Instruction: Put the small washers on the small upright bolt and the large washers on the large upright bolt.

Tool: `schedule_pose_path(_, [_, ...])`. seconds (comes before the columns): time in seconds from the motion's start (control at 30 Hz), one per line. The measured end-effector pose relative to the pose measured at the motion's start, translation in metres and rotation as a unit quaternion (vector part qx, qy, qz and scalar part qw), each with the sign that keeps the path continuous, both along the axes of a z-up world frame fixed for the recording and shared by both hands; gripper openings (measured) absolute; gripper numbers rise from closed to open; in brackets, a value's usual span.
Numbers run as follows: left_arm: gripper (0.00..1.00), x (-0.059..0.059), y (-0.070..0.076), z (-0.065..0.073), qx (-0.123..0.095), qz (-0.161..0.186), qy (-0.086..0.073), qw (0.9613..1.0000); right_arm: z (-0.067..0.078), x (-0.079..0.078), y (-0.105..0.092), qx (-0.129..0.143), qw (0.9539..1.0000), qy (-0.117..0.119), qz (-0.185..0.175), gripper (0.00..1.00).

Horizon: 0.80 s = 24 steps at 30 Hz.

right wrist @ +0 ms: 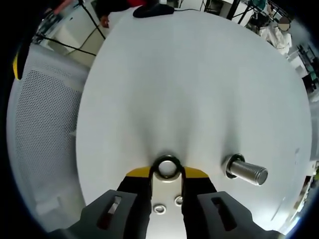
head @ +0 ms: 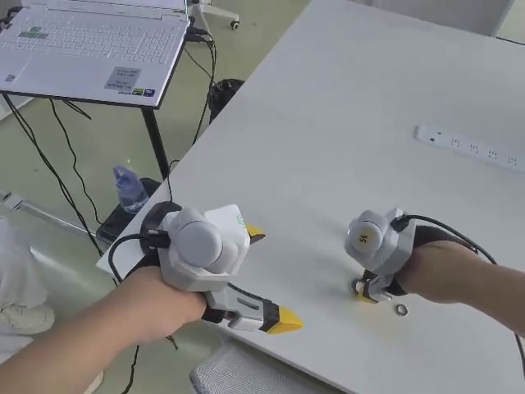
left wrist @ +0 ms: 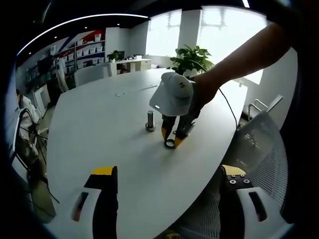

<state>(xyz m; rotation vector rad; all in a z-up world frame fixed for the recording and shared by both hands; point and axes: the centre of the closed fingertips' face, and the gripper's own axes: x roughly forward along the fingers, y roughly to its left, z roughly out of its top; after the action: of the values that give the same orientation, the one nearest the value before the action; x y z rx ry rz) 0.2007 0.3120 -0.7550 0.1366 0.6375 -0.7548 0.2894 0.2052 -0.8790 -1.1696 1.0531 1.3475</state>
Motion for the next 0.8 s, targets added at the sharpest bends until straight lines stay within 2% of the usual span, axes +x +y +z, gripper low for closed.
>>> schedule_pose_path(0.27, [0.82,-0.003,-0.003,-0.001,-0.001,-0.001,0.002,1.0,0.0,0.0,0.001,0.005,1.0,0.0,-0.002,0.21])
schedule_pose_path(0.47, [0.82,-0.006,-0.002,-0.003,0.004,-0.003,0.003,1.0,0.003,0.0,-0.001,0.005,0.9998,0.01,-0.017,0.21])
schedule_pose_path(0.63, [0.82,-0.006,-0.001,-0.002,0.003,0.0,0.002,1.0,0.012,0.001,-0.002,0.01,0.9997,0.016,-0.018,0.21])
schedule_pose_path(0.8, [0.82,-0.004,0.0,-0.002,0.003,0.001,0.0,1.0,0.028,0.006,-0.005,0.02,0.9986,0.024,-0.044,0.21])
